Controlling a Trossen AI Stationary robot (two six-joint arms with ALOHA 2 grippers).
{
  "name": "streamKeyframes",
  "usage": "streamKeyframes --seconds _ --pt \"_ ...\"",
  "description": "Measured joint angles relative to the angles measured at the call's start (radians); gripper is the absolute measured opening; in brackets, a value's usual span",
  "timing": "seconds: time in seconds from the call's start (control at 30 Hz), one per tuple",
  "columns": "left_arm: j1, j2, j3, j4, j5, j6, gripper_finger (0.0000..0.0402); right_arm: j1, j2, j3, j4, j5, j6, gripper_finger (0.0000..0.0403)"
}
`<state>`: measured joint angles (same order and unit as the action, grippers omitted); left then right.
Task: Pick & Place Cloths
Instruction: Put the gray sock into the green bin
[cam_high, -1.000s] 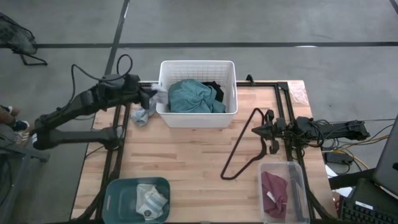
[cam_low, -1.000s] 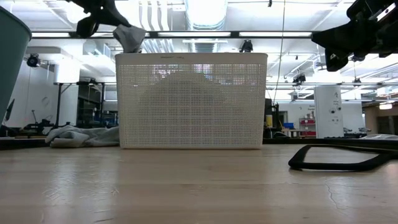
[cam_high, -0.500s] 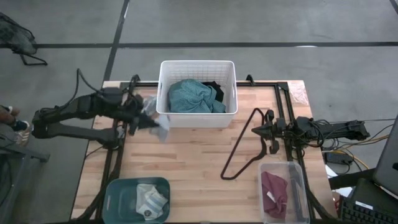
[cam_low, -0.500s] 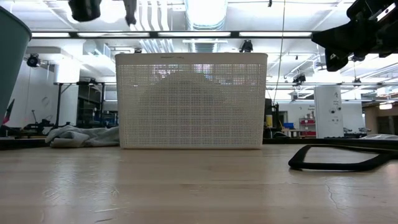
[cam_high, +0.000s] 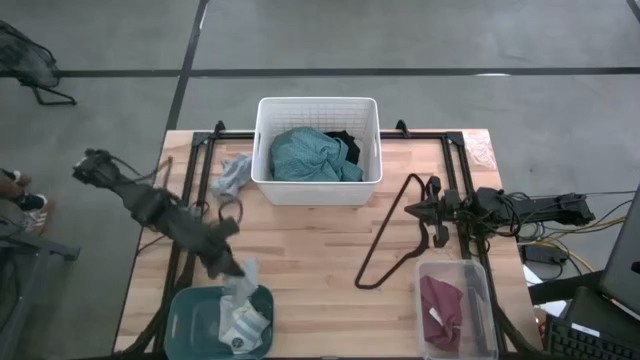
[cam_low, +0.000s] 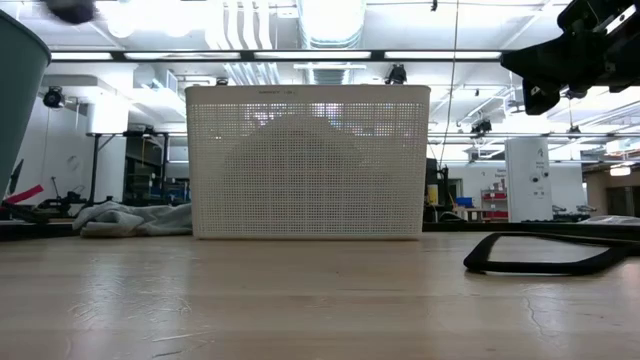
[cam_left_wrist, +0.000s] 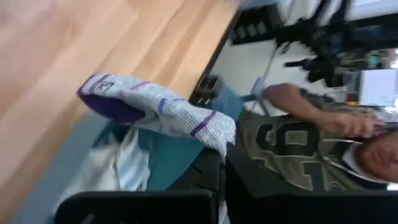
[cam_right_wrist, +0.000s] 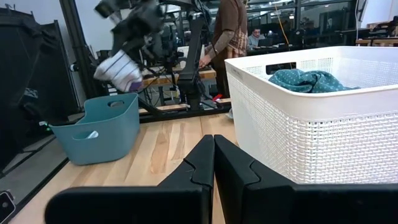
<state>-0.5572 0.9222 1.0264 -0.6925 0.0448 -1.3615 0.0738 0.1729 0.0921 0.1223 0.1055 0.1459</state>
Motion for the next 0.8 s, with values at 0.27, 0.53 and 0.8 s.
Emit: streamKeyframes --seconds 0.27,0.53,0.8 --pt "-0.203 0.174 0.000 0.009 -0.036 -0.263 0.0009 0.000 0.000 0.000 0.000 0.000 0.000 0.0008" --pt "-0.232 0.288 -0.002 0.010 -0.036 -0.307 0.0012 0.000 0.000 0.000 0.000 0.000 0.000 0.0008" --pt "-0.230 0.360 -0.002 -0.019 -0.001 -0.343 0.0051 0.000 0.000 0.000 -0.002 0.000 0.000 0.0008"
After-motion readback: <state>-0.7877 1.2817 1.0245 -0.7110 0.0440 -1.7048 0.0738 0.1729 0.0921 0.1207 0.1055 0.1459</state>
